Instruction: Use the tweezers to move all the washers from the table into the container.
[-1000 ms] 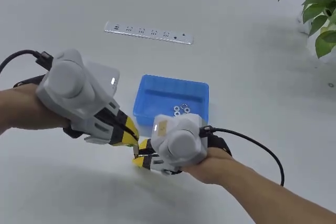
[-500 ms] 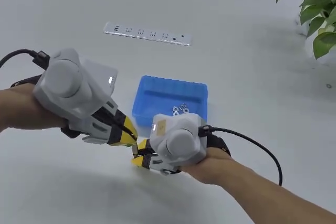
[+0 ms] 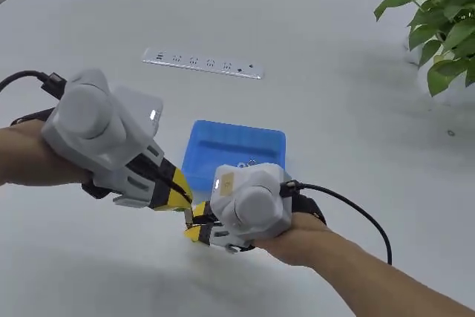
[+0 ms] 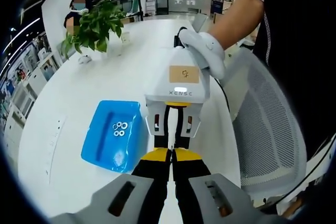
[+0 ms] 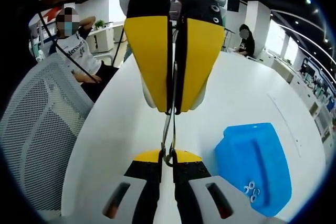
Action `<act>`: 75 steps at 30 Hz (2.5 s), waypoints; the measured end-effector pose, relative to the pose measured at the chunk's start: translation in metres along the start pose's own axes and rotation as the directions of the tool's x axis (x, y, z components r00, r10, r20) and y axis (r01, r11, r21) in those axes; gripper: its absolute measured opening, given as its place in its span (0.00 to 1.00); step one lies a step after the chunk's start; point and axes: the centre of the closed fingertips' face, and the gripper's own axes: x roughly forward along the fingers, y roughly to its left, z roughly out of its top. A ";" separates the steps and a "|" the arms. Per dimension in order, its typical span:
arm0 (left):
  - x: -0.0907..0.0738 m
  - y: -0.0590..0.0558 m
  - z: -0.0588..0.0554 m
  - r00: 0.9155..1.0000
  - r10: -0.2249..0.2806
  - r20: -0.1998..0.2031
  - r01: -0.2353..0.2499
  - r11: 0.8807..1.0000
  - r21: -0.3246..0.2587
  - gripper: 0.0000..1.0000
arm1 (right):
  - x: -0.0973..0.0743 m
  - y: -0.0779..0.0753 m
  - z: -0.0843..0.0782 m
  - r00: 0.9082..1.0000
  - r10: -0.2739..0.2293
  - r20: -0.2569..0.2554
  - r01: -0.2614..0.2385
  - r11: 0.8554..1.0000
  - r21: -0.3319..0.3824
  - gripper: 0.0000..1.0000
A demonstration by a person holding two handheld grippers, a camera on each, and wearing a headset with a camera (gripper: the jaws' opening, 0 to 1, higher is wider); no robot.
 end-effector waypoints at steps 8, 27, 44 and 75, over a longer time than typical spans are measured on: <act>-0.008 0.000 0.014 1.000 0.007 0.002 -0.007 1.000 0.023 0.05 | -0.014 -0.003 0.008 1.000 -0.016 0.001 0.016 1.000 -0.009 0.09; -0.022 0.012 0.047 1.000 0.019 0.014 -0.020 0.996 0.089 0.05 | -0.045 -0.023 0.022 0.998 -0.068 -0.003 0.068 0.997 -0.030 0.09; -0.017 0.039 0.066 0.999 0.013 0.031 -0.017 0.992 0.124 0.05 | -0.066 -0.051 0.016 0.995 -0.100 -0.020 0.099 0.995 -0.031 0.09; 0.016 0.094 0.061 0.998 -0.014 0.055 0.008 0.994 0.112 0.05 | -0.064 -0.103 -0.025 0.993 -0.104 -0.050 0.104 0.995 0.009 0.09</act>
